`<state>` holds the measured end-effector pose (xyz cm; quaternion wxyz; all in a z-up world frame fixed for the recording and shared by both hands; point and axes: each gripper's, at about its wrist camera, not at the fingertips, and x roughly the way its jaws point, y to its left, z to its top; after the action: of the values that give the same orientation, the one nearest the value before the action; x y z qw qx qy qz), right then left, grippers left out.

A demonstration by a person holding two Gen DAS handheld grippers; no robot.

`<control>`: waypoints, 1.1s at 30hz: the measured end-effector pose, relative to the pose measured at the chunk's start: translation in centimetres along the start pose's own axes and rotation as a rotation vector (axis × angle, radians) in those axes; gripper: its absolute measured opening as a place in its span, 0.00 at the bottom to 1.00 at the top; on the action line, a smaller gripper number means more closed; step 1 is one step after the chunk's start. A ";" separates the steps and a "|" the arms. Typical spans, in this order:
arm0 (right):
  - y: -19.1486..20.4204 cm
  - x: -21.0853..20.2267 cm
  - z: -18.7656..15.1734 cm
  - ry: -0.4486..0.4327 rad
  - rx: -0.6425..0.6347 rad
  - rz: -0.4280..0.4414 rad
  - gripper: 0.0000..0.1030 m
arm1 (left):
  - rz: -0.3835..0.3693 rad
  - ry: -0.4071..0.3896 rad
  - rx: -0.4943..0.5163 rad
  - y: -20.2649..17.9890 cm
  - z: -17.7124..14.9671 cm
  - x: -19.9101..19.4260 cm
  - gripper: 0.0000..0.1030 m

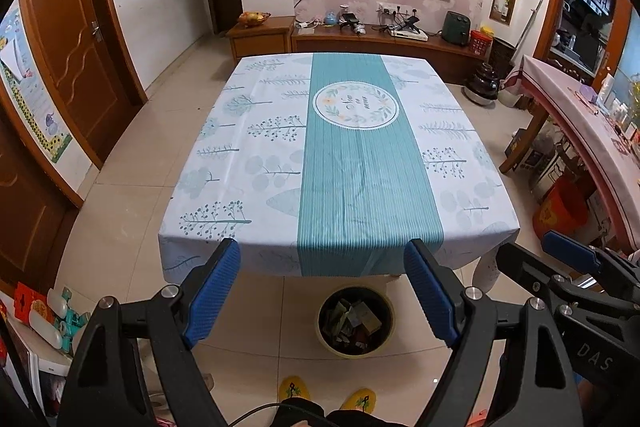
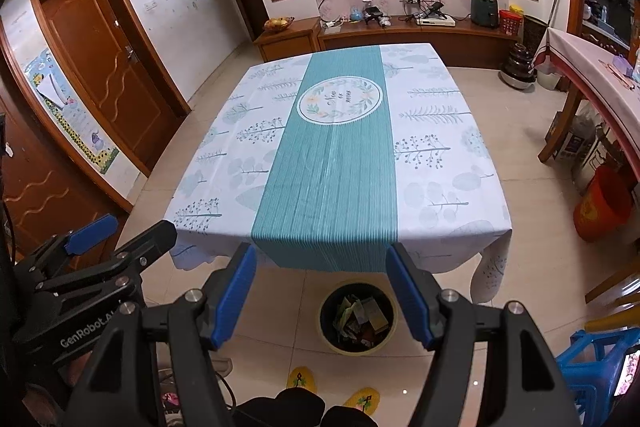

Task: Collect trash

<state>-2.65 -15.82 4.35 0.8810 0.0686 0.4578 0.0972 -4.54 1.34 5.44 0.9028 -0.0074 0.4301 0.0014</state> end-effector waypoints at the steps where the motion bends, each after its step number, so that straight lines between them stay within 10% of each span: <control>1: 0.0 -0.1 -0.1 -0.001 0.001 -0.002 0.66 | -0.002 0.001 0.001 0.0 -0.1 0.0 0.80; 33: 0.0 -0.5 -0.4 -0.002 -0.012 -0.011 0.66 | -0.025 0.006 0.027 0.0 -0.6 -0.1 0.80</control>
<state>-3.28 -15.91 4.47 0.8825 0.0609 0.4565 0.0952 -5.11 1.36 5.12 0.9015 -0.0007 0.4325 -0.0157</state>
